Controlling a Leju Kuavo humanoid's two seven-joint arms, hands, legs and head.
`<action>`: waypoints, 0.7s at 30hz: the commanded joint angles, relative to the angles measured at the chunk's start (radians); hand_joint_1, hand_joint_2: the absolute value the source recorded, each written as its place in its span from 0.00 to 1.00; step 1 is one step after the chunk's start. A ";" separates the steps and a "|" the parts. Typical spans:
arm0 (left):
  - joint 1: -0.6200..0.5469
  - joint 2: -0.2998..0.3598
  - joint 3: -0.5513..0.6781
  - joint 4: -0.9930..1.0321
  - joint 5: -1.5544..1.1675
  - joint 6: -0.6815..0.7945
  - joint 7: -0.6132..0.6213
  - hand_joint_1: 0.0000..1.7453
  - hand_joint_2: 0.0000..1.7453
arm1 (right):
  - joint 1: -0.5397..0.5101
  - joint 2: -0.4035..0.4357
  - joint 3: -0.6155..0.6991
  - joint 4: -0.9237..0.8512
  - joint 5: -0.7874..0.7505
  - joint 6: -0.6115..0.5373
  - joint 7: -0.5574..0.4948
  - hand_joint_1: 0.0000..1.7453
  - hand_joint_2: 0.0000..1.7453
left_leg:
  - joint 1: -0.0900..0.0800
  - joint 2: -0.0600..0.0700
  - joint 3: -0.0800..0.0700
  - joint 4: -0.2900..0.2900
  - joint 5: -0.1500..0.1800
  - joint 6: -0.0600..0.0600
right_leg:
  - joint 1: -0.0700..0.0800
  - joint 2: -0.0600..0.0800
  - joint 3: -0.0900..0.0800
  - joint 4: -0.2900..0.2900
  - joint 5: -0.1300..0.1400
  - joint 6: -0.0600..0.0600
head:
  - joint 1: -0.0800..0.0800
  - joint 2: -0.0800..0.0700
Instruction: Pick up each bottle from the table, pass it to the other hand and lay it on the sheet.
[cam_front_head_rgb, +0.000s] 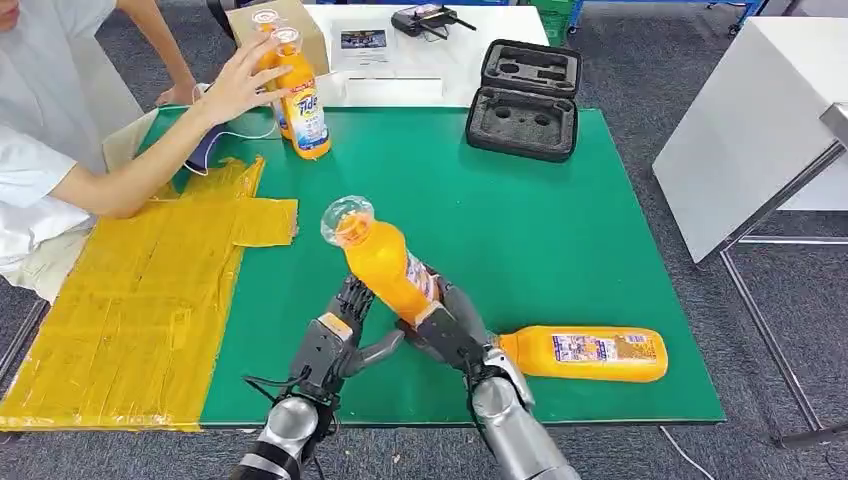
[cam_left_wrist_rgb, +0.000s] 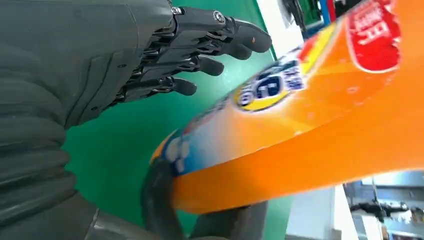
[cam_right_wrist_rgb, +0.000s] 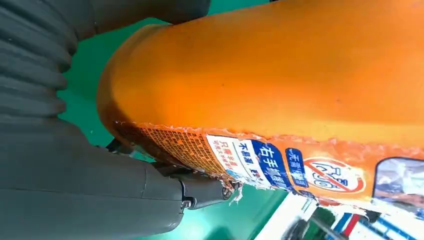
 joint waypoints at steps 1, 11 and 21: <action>-0.093 0.020 0.161 0.148 0.039 0.044 0.010 0.00 1.00 | -0.001 -0.016 0.067 0.039 0.008 0.016 -0.002 1.00 1.00 | 0.001 0.002 0.006 -0.001 -0.002 -0.002 | 0.001 0.002 0.006 -0.002 -0.001 -0.002 | 0.000 0.000; -0.111 0.009 0.225 0.156 0.041 0.059 0.000 0.00 1.00 | 0.005 -0.010 0.131 0.058 0.050 0.024 -0.002 1.00 1.00 | 0.002 0.001 0.006 -0.001 -0.003 -0.002 | 0.002 0.002 0.007 -0.002 -0.002 -0.002 | 0.000 0.000; -0.107 -0.001 0.258 0.140 0.059 0.048 -0.005 0.00 1.00 | 0.005 -0.013 0.136 0.071 0.058 0.007 -0.001 1.00 1.00 | 0.002 0.001 0.005 -0.001 -0.002 -0.002 | 0.001 0.001 0.006 -0.002 -0.002 -0.002 | 0.000 0.000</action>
